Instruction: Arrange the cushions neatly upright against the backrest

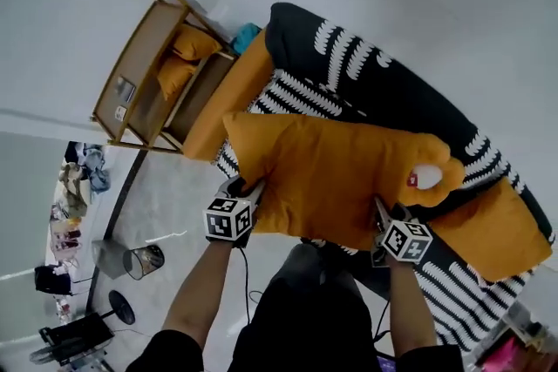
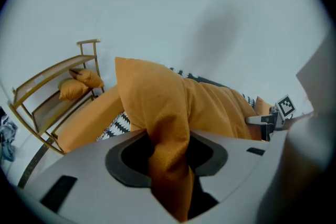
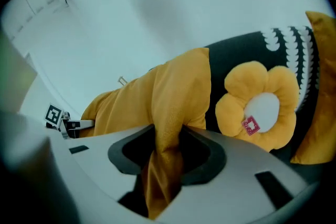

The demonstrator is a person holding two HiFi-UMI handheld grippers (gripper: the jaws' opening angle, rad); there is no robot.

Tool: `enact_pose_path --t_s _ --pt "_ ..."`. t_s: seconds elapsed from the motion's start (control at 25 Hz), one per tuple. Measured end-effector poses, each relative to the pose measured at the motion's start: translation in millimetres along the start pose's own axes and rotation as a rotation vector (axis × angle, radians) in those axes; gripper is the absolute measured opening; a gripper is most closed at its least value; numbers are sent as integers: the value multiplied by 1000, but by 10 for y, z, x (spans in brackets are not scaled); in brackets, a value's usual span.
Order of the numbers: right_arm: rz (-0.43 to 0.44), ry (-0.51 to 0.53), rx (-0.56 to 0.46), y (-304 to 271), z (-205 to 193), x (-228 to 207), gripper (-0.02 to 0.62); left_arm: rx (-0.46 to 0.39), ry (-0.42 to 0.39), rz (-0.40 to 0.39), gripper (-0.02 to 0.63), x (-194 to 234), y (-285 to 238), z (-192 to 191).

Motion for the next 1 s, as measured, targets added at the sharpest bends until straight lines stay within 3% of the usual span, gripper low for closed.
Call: enact_pose_path --t_s 0.2,0.48,1.0 --pt "-18 16 -141 429 297 124 166 -104 -69 -49 186 -246 218 404" --pt "-90 -26 -260 404 592 116 170 -164 -161 -120 196 -301 -41 1018" --pt "-386 -145 -410 -602 1034 372 186 -110 -276 -387 212 460 -1343 2241"
Point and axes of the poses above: the fingertips, and each gripper's own axes: y backward along the fingers, x to its left, z out of its top, the point moved 7 cm from there along y, backward along the fingers, and after that the axes turned 4 degrees about y, right-handed, at the moved point
